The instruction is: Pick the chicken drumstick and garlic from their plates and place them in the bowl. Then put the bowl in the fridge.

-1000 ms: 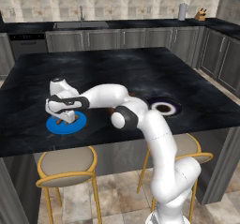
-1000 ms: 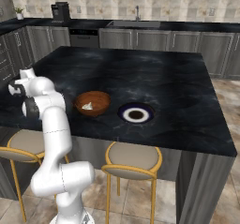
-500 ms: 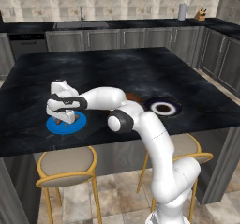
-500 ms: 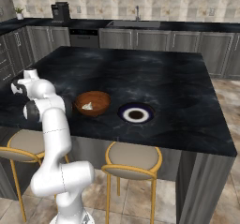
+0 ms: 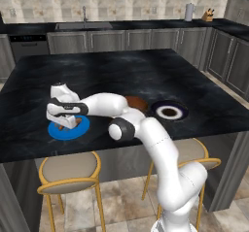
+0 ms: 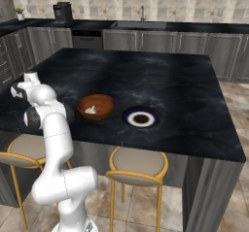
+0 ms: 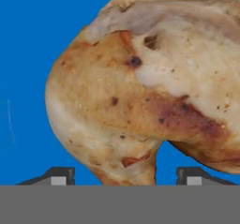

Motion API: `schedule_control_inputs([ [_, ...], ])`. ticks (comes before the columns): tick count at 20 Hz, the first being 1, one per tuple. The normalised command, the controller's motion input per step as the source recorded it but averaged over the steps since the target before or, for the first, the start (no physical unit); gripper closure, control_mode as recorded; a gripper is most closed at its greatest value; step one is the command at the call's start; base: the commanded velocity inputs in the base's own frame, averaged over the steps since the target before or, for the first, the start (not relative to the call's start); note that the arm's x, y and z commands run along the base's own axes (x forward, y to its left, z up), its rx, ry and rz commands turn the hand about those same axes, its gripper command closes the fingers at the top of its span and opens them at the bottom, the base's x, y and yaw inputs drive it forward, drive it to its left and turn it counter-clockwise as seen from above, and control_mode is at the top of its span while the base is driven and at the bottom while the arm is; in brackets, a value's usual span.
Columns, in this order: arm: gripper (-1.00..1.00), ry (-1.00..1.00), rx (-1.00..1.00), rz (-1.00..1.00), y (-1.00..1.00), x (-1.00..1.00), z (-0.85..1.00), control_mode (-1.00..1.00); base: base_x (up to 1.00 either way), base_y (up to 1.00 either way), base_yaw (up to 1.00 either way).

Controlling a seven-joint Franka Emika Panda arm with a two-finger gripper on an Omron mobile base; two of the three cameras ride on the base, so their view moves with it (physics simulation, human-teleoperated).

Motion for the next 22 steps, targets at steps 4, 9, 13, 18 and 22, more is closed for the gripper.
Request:
schedule_control_inputs([
  [4, 1.0, 0.06, 0.0, 0.0, 0.03, -0.16, -0.04, -1.0, 0.0, 0.0, 0.0],
  [9, 1.0, 0.03, 0.0, 0.0, -0.04, -0.15, 0.16, -1.0, 0.0, 0.0, 0.0],
  [13, 1.0, 0.0, 0.0, 0.0, -0.16, -0.27, 0.42, -1.0, 0.0, 0.0, 0.0],
  [18, 1.0, 0.0, 0.0, 0.0, -0.19, -0.3, 0.41, -1.0, 0.0, 0.0, 0.0],
  [22, 1.0, -0.01, 0.0, 0.02, -0.48, -0.32, 0.19, -1.0, 0.0, 0.0, 0.0],
])
